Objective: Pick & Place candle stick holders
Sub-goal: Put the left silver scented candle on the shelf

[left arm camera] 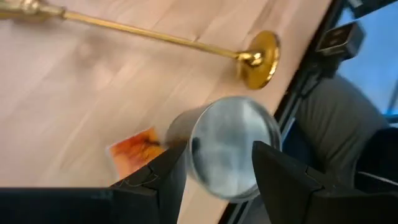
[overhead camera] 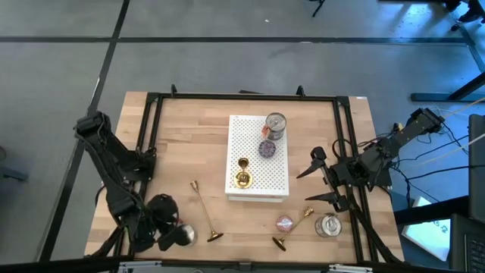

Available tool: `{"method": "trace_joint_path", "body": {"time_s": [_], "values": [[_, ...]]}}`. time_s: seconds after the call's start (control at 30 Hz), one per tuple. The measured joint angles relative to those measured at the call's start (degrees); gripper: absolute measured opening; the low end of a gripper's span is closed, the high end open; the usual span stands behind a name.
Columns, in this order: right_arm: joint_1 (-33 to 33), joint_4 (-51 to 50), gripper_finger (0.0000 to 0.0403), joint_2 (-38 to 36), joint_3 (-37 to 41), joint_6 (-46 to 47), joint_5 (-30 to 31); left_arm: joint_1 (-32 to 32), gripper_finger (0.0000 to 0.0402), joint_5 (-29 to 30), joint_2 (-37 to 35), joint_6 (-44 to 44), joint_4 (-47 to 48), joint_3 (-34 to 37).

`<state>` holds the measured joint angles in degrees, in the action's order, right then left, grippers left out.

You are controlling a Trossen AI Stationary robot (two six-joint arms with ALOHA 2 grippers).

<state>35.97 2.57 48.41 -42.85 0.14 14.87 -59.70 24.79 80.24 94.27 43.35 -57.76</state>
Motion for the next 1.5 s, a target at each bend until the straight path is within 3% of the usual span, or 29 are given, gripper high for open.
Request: {"method": "trace_joint_path", "body": {"time_s": [0.13,0.33,0.53,0.77,1.0,1.5], "values": [[0.0,0.0,0.0309,0.0,0.0,0.1,0.1,0.1,0.0175,-3.5,3.2,-0.2,6.4,-5.4],[0.0,-0.1,0.0309,0.0,0.0,0.1,0.1,0.1,0.0173,-6.8,13.5,-5.7,18.4,-18.6],[0.0,-0.1,0.0309,0.0,0.0,0.1,0.1,0.3,0.0203,-6.9,20.9,-7.9,21.3,-26.1],[0.0,-0.1,0.0309,0.0,0.0,0.1,0.1,2.6,0.0292,-9.9,21.8,-2.1,22.9,-26.4],[0.0,-0.1,0.0309,0.0,0.0,0.1,0.1,4.4,0.0362,-10.8,21.8,-3.4,22.5,-26.4],[0.0,-0.1,0.0309,0.0,0.0,0.1,0.0,6.3,0.0373,-14.6,21.9,-5.5,18.3,-24.6]]}}
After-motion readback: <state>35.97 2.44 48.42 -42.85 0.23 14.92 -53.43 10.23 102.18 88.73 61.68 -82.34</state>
